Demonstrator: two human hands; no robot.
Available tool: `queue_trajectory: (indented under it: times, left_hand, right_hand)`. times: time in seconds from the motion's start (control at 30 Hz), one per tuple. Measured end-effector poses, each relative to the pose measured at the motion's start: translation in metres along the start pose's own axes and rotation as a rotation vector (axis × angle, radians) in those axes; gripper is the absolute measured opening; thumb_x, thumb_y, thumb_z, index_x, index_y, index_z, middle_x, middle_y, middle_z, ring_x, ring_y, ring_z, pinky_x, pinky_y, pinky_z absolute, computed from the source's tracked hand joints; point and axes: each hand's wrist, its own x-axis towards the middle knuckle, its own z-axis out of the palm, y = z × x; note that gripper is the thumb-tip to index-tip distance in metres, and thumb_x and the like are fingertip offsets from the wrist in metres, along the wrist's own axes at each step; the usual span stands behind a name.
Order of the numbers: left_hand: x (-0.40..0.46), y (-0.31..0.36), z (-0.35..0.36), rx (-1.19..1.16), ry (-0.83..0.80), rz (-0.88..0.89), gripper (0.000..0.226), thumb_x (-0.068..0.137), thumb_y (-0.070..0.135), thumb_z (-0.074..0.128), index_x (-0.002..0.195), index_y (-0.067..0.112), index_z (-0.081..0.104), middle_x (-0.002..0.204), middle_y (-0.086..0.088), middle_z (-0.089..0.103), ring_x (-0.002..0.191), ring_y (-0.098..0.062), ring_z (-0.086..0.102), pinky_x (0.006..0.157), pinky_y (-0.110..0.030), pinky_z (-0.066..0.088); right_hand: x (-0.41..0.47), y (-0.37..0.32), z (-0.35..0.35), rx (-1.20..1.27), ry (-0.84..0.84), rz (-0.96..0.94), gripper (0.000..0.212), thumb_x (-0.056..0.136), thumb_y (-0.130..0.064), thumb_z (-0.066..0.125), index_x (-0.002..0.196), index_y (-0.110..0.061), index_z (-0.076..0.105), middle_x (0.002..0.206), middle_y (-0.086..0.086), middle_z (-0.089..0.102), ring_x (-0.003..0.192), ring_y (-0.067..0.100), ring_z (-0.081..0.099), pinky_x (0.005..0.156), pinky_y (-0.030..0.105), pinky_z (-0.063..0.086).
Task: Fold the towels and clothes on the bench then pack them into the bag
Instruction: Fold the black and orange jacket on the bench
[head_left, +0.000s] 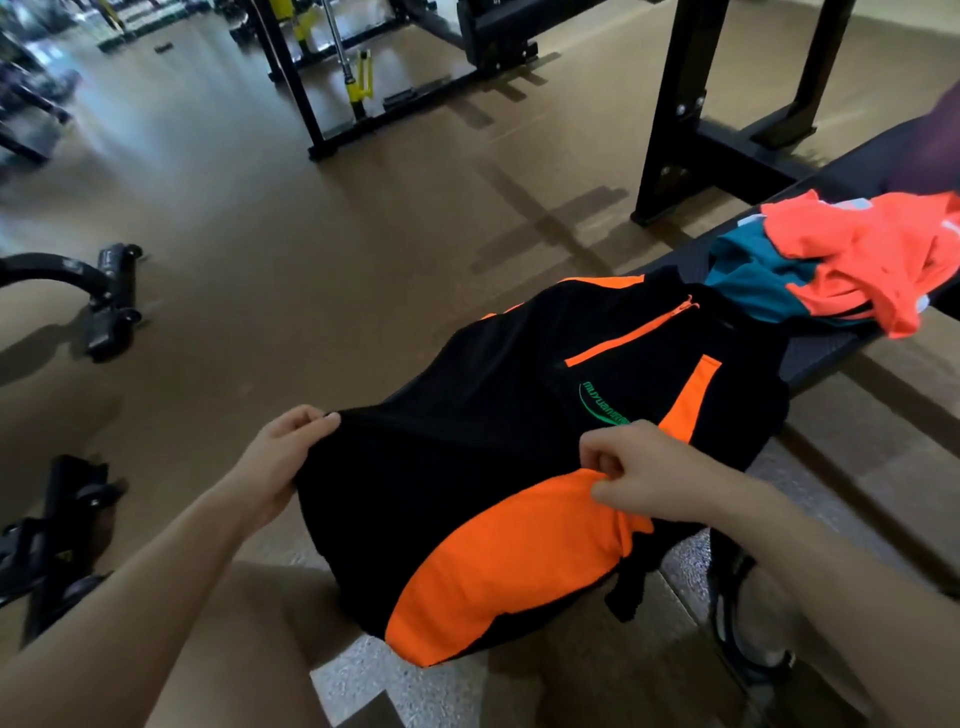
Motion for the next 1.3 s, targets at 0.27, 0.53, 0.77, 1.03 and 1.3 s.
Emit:
queue_trajectory:
  times: [0.27,0.53,0.77,1.03,1.3]
  left_hand:
    - [0.002,-0.043,0.028,0.682,-0.037,-0.156,0.025,0.097,0.028,0.064,0.107,0.008,0.055,0.104,-0.013,0.066,0.092,-0.028,0.068,0.084,-0.048,0.06]
    - [-0.012,-0.061,0.059,0.536,-0.156,-0.161,0.036,0.086,0.027,0.079,0.118,0.017,0.066,0.11,0.001,0.072,0.098,-0.013,0.068,0.087,-0.029,0.056]
    - [-0.02,-0.03,0.016,0.238,-0.032,-0.118,0.018,0.097,0.012,0.064,0.111,0.022,0.068,0.102,-0.006,0.077,0.097,-0.026,0.074,0.093,-0.047,0.057]
    - [0.014,0.058,-0.042,0.272,0.327,0.214,0.039,0.086,0.021,0.08,0.113,0.016,0.052,0.112,-0.013,0.063,0.09,-0.025,0.063,0.075,-0.042,0.054]
    - [0.022,-0.032,-0.01,0.41,0.144,-0.404,0.08,0.088,0.077,0.049,0.135,0.013,0.037,0.12,-0.012,0.062,0.106,-0.028,0.065,0.094,-0.046,0.055]
  right_hand:
    - [0.003,0.015,0.017,-0.332,0.056,0.15,0.021,0.074,-0.016,0.056,0.089,-0.021,0.043,0.075,-0.003,0.045,0.065,0.016,0.045,0.052,0.038,0.035]
    - [0.012,-0.003,0.04,-0.384,0.1,-0.059,0.065,0.085,-0.052,0.058,0.144,-0.03,0.038,0.111,-0.005,0.045,0.099,0.016,0.044,0.08,0.028,0.039]
    - [0.027,-0.01,0.047,-0.318,0.07,-0.122,0.024,0.092,-0.019,0.052,0.114,-0.024,0.059,0.1,-0.01,0.056,0.09,0.013,0.057,0.072,0.028,0.041]
    - [0.04,-0.019,0.033,-0.11,0.352,-0.166,0.021,0.08,-0.01,0.056,0.092,-0.026,0.051,0.081,-0.013,0.041,0.074,0.011,0.05,0.06,0.029,0.041]
    - [0.044,-0.019,0.046,-0.336,0.202,-0.143,0.046,0.085,-0.037,0.06,0.129,-0.025,0.052,0.108,-0.005,0.051,0.1,0.018,0.048,0.082,0.028,0.038]
